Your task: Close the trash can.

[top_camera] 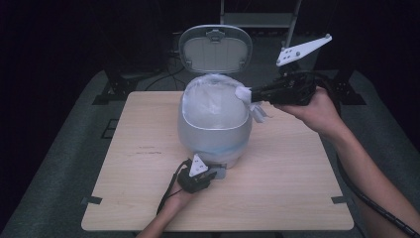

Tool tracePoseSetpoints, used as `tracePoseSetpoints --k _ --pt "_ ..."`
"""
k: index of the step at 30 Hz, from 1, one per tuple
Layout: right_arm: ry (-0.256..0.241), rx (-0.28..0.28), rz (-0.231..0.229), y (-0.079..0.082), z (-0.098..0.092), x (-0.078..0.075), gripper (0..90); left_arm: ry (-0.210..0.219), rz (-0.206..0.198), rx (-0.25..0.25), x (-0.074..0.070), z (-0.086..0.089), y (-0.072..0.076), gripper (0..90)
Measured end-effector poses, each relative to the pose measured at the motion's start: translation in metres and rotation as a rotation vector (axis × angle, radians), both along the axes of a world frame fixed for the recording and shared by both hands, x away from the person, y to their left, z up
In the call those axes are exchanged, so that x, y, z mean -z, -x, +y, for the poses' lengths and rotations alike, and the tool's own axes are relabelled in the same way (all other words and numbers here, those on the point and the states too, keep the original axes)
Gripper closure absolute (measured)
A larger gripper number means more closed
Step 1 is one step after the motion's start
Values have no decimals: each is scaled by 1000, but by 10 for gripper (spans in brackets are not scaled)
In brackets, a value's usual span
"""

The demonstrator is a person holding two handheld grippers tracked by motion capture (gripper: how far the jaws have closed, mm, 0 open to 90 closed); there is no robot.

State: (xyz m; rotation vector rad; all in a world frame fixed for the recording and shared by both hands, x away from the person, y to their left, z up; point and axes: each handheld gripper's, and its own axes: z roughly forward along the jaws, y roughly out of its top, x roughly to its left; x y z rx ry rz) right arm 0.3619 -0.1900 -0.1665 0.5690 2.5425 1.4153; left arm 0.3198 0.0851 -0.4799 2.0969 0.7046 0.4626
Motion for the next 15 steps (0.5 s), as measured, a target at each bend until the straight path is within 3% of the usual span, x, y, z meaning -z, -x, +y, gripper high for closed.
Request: tracePoseSetpoints --k 15 --pt "6 -24 -8 -5 17 -6 843 -1 0 0 0 0 0 664"
